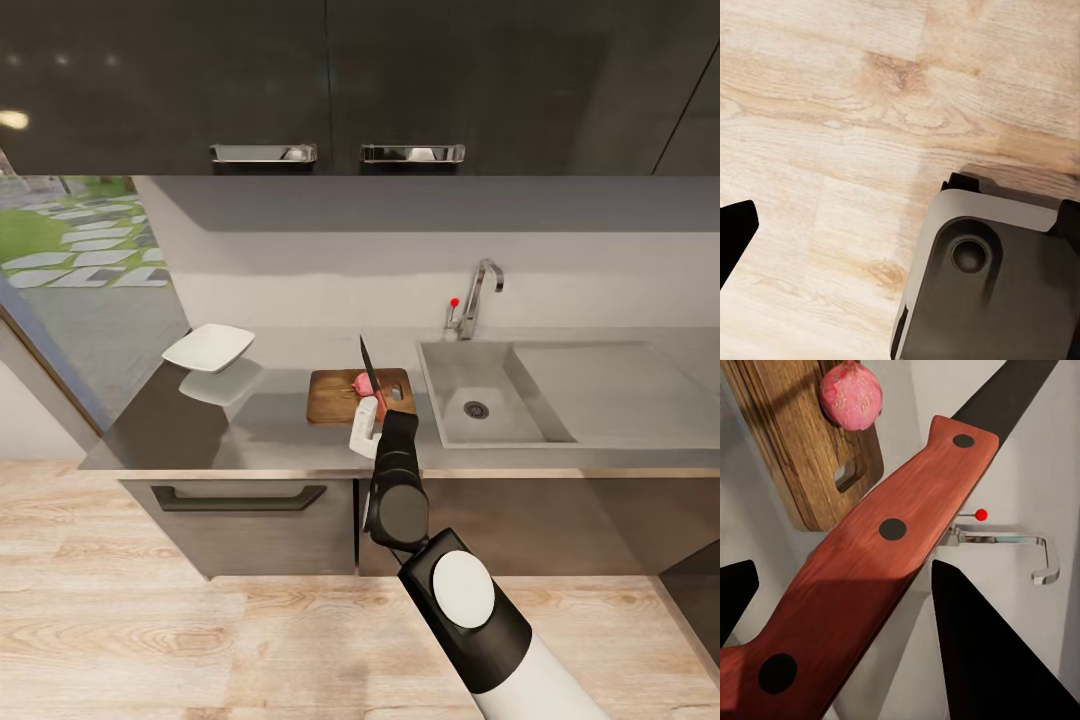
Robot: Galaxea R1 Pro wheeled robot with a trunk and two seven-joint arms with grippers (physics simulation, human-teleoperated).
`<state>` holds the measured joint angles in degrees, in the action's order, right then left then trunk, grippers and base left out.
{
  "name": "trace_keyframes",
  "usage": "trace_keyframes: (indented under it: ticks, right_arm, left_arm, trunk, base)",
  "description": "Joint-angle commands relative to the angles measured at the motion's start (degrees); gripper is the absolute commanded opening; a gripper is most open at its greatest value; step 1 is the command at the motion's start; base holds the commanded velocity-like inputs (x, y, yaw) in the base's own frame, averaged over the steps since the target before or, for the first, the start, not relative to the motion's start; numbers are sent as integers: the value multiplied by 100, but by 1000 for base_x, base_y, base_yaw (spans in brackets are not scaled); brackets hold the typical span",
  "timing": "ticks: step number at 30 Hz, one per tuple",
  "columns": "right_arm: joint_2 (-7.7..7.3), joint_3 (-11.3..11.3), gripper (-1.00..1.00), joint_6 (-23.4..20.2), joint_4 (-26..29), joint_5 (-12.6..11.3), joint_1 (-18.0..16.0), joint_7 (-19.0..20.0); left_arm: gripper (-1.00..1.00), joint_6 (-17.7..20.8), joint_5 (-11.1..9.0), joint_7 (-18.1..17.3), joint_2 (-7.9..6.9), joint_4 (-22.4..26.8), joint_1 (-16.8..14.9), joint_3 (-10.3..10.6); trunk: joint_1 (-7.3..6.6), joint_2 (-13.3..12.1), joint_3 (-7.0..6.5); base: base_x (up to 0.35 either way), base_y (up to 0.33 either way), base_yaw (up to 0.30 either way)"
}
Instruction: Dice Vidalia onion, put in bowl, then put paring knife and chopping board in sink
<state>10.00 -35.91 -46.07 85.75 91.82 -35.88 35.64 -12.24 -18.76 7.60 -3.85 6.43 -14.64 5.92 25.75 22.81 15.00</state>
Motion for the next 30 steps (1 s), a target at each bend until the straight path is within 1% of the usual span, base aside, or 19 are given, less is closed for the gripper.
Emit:
trace_keyframes:
  ticks: [1,8,17,20,23,28,30]
  right_arm:
    - [0,-5,-100,-8,4,59,-7,61]
    - [0,45,-100,8,4,32,-7,65]
    - [0,49,-100,10,4,26,-7,71]
    - [0,49,-100,29,4,-26,-7,128]
    - [0,49,-100,73,4,-94,-7,283]
    - [0,66,-100,86,4,-115,-7,354]
    - [0,121,-100,88,4,-118,-7,365]
  left_arm:
    - [100,-16,-40,23,-1,-1,-3,50]
    - [100,-16,-40,23,-1,-1,-3,50]
    - [100,-22,-40,23,-1,-1,-3,56]
    - [100,-24,-40,23,-5,-1,-3,58]
    - [100,-24,-40,23,-13,-1,-3,58]
    - [100,-24,-40,23,-18,-1,-3,58]
    - [100,-24,-40,23,-18,-1,-3,58]
  trunk:
    - [3,11,10]
    - [3,11,10]
    - [3,11,10]
    - [3,11,10]
    - [3,11,10]
    - [3,11,10]
    - [3,11,10]
  base:
    - [21,0,0]
    - [177,14,0]
    - [256,112,0]
    - [70,37,0]
    - [22,11,0]
    - [6,3,0]
    - [1,1,0]
